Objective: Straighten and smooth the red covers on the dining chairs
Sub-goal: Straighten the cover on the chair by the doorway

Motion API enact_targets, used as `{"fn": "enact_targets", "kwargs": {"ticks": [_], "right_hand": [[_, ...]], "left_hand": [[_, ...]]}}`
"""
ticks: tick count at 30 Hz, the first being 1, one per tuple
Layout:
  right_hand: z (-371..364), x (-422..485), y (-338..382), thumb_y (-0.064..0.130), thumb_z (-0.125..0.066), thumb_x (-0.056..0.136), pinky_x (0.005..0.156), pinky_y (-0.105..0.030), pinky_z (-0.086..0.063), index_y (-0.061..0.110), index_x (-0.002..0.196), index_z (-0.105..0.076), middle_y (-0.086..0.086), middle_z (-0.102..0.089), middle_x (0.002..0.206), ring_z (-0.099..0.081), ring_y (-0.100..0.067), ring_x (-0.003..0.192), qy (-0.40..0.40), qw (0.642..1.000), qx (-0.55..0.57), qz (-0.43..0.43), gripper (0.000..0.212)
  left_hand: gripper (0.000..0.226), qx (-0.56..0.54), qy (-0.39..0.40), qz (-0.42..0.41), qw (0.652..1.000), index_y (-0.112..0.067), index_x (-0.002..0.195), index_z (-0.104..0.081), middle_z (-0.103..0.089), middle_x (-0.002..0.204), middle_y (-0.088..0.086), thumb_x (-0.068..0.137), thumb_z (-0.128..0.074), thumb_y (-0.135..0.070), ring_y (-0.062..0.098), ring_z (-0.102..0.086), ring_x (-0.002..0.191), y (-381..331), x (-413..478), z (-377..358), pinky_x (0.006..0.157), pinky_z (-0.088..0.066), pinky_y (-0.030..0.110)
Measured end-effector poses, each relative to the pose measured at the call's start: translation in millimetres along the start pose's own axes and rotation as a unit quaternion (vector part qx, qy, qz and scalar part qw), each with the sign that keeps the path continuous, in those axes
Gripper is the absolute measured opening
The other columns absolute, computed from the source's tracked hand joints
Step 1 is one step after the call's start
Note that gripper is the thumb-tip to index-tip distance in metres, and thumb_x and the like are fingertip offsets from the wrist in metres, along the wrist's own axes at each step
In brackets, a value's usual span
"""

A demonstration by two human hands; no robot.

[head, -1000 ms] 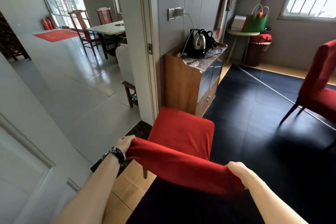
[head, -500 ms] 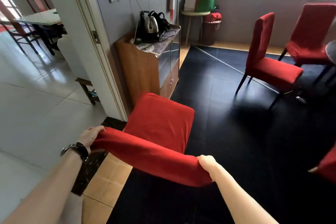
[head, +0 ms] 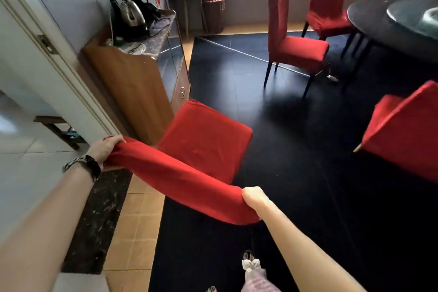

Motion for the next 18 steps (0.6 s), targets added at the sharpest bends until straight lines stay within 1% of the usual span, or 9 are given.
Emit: {"fn": "enact_targets", "kwargs": {"ticks": [1, 2, 4, 6, 8, 10, 12, 16, 18], "right_hand": [[0.6, -2.9, -2.0, 0.021, -0.039, 0.097, 0.096, -0.033, -0.042, 0.003, 0.133, -0.051, -0.017, -0.055, 0.132, -0.053, -0.032, 0.121, -0.001, 1.000, 0.006, -0.002, 0.042], [1.4, -4.5, -3.8, 0.022, -0.039, 0.097, 0.096, -0.033, -0.042, 0.004, 0.133, -0.050, -0.017, -0.054, 0.132, -0.053, -0.032, 0.120, -0.003, 1.000, 0.014, -0.007, 0.042], [0.8, -4.3, -8.1, 0.024, -0.039, 0.097, 0.097, -0.034, -0.042, 0.004, 0.134, -0.050, -0.017, -0.054, 0.132, -0.053, -0.032, 0.120, -0.008, 0.999, 0.028, -0.015, 0.043], [-3.1, -5.4, -11.4, 0.023, -0.039, 0.098, 0.101, -0.036, -0.041, 0.003, 0.135, -0.049, -0.018, -0.053, 0.133, -0.052, -0.033, 0.121, -0.007, 0.999, 0.036, -0.027, 0.043], [-9.0, -6.9, -13.3, 0.020, -0.038, 0.098, 0.104, -0.038, -0.040, 0.001, 0.135, -0.049, -0.019, -0.052, 0.134, -0.051, -0.034, 0.122, -0.004, 0.999, 0.038, -0.035, 0.043], [-13.2, -11.0, -13.5, 0.020, -0.037, 0.098, 0.103, -0.037, -0.039, 0.001, 0.134, -0.050, -0.019, -0.052, 0.134, -0.051, -0.034, 0.122, 0.000, 0.998, 0.043, -0.038, 0.043], [-15.1, -15.7, -13.2, 0.020, -0.037, 0.098, 0.102, -0.036, -0.041, 0.002, 0.135, -0.049, -0.018, -0.053, 0.134, -0.051, -0.033, 0.122, 0.003, 0.998, 0.047, -0.042, 0.043], [-22.2, -22.3, -11.6, 0.025, -0.038, 0.097, 0.102, -0.037, -0.042, 0.005, 0.135, -0.050, -0.017, -0.054, 0.132, -0.053, -0.032, 0.120, 0.019, 0.998, 0.051, -0.037, 0.044], [-27.0, -24.3, -8.9, 0.030, -0.037, 0.099, 0.099, -0.033, -0.041, 0.007, 0.134, -0.051, -0.015, -0.055, 0.132, -0.053, -0.031, 0.119, 0.023, 0.999, 0.038, -0.027, 0.045]], "left_hand": [[0.007, 0.007, 0.014, -0.003, 1.000, -0.015, 0.083, -0.054, -0.050, 0.098, 0.013, 0.087, -0.060, -0.017, 0.028, -0.048, 0.097, -4.4, 3.0, -4.5, 0.030, -0.048, 0.032], [0.006, 0.013, 0.029, -0.002, 0.999, -0.016, 0.086, -0.054, -0.050, 0.099, 0.013, 0.087, -0.059, -0.018, 0.028, -0.049, 0.097, -8.5, 5.2, -9.3, 0.032, -0.049, 0.033], [0.013, 0.024, 0.051, -0.003, 0.998, -0.016, 0.097, -0.052, -0.049, 0.102, 0.013, 0.086, -0.057, -0.021, 0.028, -0.051, 0.093, -15.6, 10.4, -16.3, 0.035, -0.052, 0.035], [0.006, 0.042, 0.067, -0.014, 0.997, -0.016, 0.088, -0.053, -0.050, 0.091, 0.012, 0.086, -0.056, -0.021, 0.027, -0.053, 0.080, -23.3, 14.5, -21.7, 0.033, -0.050, 0.033], [0.007, 0.054, 0.073, -0.038, 0.995, -0.017, 0.080, -0.054, -0.049, 0.083, 0.012, 0.086, -0.056, -0.021, 0.026, -0.053, 0.075, -30.4, 20.2, -26.1, 0.033, -0.049, 0.031], [0.008, 0.059, 0.068, -0.049, 0.995, -0.016, 0.090, -0.055, -0.050, 0.090, 0.012, 0.086, -0.057, -0.022, 0.026, -0.053, 0.078, -36.0, 24.6, -30.1, 0.034, -0.050, 0.030], [0.016, 0.065, 0.063, -0.049, 0.995, -0.019, 0.099, -0.054, -0.049, 0.094, 0.010, 0.085, -0.058, -0.026, 0.025, -0.053, 0.080, -41.0, 28.9, -34.4, 0.036, -0.051, 0.028], [0.015, 0.074, 0.050, -0.063, 0.994, -0.014, 0.090, -0.055, -0.047, 0.081, 0.007, 0.083, -0.061, -0.026, 0.021, -0.049, 0.067, -51.1, 37.2, -40.3, 0.032, -0.046, 0.025], [0.027, 0.051, 0.032, -0.055, 0.997, -0.014, 0.101, -0.054, -0.047, 0.083, 0.006, 0.081, -0.065, -0.028, 0.023, -0.050, 0.070, -50.0, 43.7, -37.9, 0.036, -0.047, 0.027]]}}
Point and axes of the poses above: each hand's wrist, its own x-axis towards the middle knuckle, its own z-axis out of the back of the hand, y = z × x, the point moved 4 cm from there along x, towards the middle knuckle
